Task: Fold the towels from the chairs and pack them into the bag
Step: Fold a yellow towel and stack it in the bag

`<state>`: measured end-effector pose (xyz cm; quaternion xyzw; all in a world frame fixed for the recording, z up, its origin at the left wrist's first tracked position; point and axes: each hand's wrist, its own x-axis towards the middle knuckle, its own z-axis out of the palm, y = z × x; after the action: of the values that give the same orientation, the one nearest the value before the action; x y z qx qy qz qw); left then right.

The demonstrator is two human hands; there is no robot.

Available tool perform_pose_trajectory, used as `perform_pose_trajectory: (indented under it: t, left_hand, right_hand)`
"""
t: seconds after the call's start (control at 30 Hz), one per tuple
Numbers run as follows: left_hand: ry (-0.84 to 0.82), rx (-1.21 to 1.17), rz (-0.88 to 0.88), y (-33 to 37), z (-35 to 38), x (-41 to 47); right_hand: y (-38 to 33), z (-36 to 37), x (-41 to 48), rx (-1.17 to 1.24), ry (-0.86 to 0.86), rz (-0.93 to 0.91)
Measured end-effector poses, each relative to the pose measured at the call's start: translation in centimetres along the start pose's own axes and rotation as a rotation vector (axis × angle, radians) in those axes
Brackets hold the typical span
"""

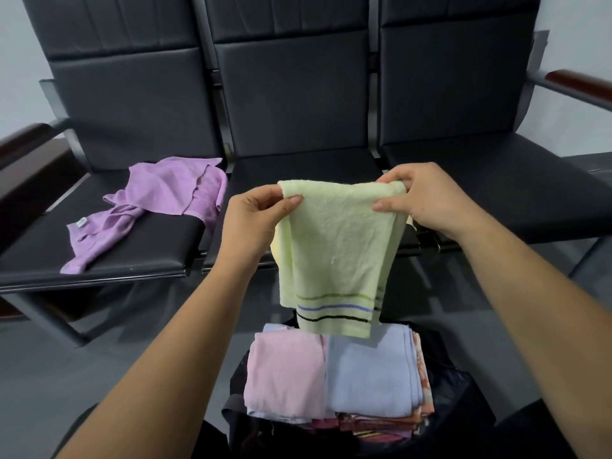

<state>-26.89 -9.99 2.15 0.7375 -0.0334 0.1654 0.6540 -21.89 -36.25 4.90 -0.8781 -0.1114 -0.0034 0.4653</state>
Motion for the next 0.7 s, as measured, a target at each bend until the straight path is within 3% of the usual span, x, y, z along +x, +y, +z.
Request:
perform_pose_trajectory:
  t: [0.17, 0.47, 0.7]
  left_hand:
    - [0.109, 0.078, 0.036, 1.1, -0.3, 1.5]
    - [0.166, 0.095, 0.038, 5.7, -0.7, 12.4]
    - [0.294, 0.033, 0.147, 11.2, -1.5, 20.5]
  right_hand:
    - [-1.8, -1.0, 0.5, -0.091, -0.03, -0.113]
    - [-8.4, -3.7, 10.4, -0.206, 0.154, -0.192]
    - [-14.4, -6.7, 16.2, -0.076, 0.376, -0.297]
